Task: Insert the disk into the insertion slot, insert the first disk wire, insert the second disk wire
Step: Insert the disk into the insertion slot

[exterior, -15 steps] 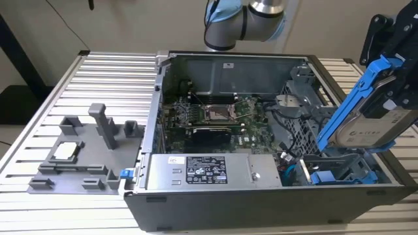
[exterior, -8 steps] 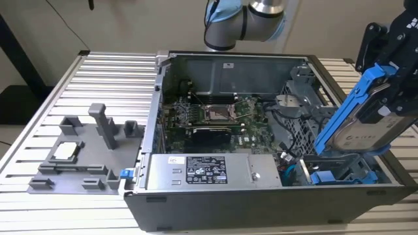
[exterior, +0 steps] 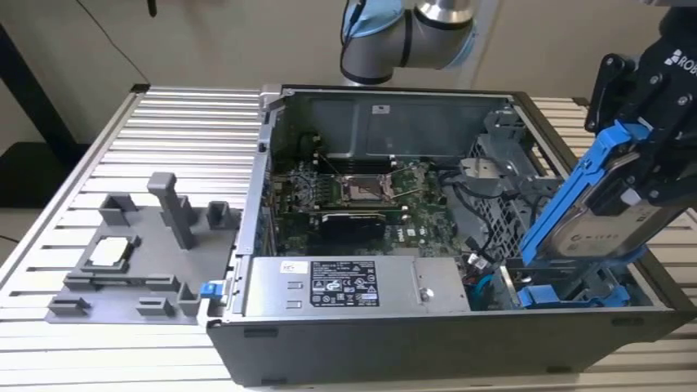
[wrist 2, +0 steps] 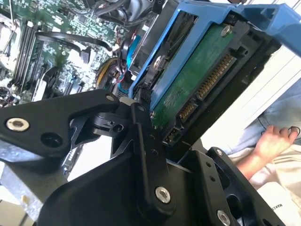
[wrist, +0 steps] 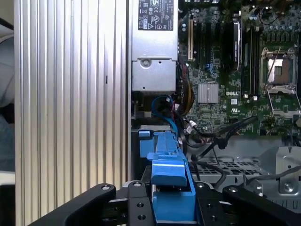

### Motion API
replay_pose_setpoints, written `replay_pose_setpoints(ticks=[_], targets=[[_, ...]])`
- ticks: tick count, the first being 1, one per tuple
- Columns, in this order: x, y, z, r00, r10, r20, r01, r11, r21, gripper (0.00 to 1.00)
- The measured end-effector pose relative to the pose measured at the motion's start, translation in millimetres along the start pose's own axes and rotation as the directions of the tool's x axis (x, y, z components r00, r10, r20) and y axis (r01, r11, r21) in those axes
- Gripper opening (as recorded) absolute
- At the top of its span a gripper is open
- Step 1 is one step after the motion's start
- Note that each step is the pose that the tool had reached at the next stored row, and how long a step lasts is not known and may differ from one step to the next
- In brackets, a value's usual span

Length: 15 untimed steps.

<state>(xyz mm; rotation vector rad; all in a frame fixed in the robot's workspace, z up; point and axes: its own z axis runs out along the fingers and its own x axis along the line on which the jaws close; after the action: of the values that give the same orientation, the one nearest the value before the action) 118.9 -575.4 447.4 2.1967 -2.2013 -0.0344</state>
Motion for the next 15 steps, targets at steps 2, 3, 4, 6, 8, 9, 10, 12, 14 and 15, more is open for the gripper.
replay_pose_setpoints(ticks=[2,3,4,6,8,9,10,12,14,15], targets=[[0.0,-0.4,2.4,1.0,0.0,-0.0001,0.0,1.0,0.0,0.33],[0.0,-0.7,3.6,1.0,0.0,-0.0002,0.0,1.0,0.0,0.33],[-0.1,-1.0,4.9,1.0,0.0,-0.0002,0.0,1.0,-0.0001,0.33],[-0.1,-1.6,7.6,1.0,0.0,-0.0001,0.0,1.0,-0.0001,0.33],[-0.1,-2.3,10.0,1.0,0.0,-0.0001,0.0,1.0,-0.0004,0.33],[-0.1,-2.6,11.0,1.0,0.0,-0.0002,0.0,1.0,-0.0004,0.33],[-0.1,-2.8,12.2,1.0,0.0,-0.0002,0.0,1.0,-0.0004,0.33],[-0.1,-3.4,14.6,1.0,0.0,-0.0002,0.0,1.0,-0.0008,0.33],[-0.1,-3.9,16.9,1.0,0.0,-0.0002,0.0,1.0,-0.0014,0.33],[-0.1,-4.2,17.8,1.0,0.0,-0.0002,0.0,1.0,-0.002,0.33]])
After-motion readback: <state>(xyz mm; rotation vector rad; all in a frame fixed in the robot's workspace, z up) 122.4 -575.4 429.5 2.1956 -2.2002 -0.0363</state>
